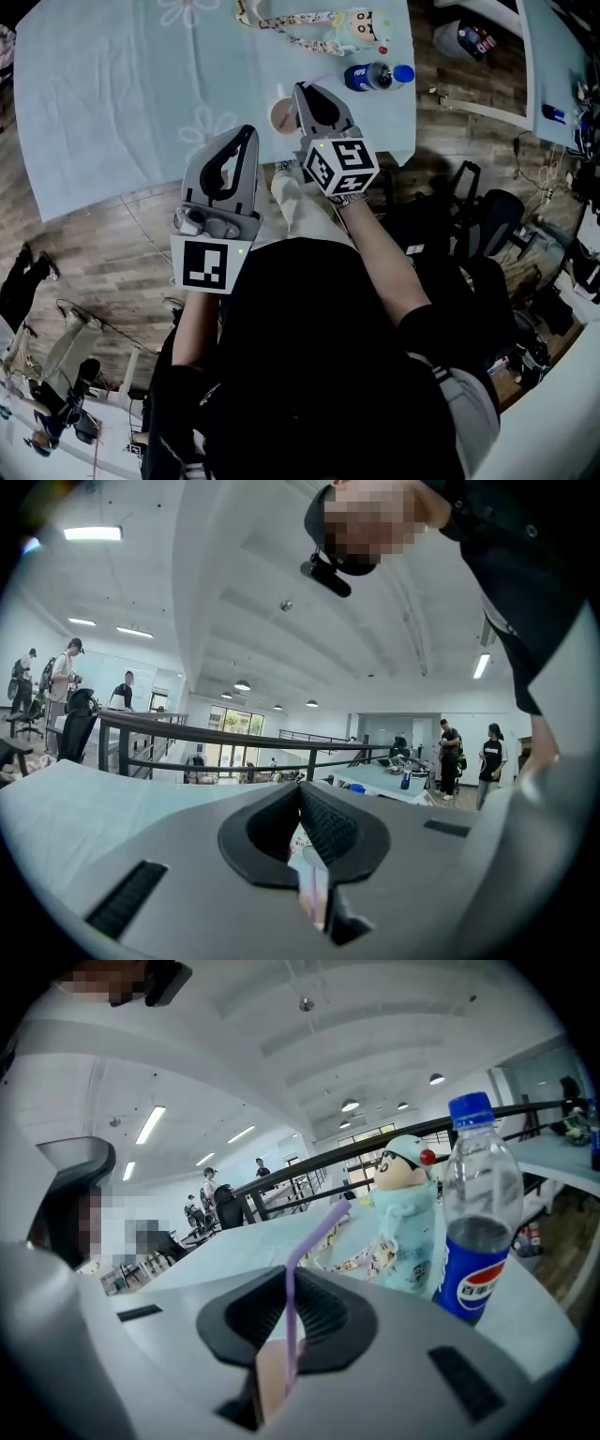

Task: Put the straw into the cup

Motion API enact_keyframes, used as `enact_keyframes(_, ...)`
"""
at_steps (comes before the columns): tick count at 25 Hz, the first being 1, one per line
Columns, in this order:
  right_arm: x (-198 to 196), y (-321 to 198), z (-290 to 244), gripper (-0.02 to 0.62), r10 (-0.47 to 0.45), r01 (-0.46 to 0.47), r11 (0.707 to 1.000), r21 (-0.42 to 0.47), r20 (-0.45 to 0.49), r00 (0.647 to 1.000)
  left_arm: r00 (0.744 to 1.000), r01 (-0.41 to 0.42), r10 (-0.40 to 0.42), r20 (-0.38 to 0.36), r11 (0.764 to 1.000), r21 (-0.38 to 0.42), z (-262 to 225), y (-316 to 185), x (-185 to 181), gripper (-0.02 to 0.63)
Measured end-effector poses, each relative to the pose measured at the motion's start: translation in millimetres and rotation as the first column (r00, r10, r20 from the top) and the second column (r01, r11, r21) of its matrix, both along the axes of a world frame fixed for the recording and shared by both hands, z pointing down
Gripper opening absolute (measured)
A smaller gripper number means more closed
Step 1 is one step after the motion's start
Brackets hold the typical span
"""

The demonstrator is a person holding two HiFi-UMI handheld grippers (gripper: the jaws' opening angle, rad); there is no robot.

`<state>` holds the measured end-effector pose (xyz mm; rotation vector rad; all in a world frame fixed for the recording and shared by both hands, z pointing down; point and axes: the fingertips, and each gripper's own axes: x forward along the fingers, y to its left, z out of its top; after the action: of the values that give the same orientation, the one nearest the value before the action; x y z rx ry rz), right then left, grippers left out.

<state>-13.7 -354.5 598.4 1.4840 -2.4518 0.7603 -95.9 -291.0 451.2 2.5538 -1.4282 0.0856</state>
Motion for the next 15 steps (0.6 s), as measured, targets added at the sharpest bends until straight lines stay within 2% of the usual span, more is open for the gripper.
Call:
enact_keyframes(6,-1.1,-6.3,4.9,0.038,-0.021,0.020,1.000,-0.010,-0.027,0.999,1.000,0.005,-0.005,-0.008,1.000,-0.011,2.5,1.4,-1.1,0.012)
enact_keyframes(15,-5.6,-9.6,13.2,0.112,-0.048,0.046,0.998,-0.049,-0.036,0.998,1.000,-0.002,0.002,-0.013,1.000,-0.013,2.3,-4.8,-1.8,0.012)
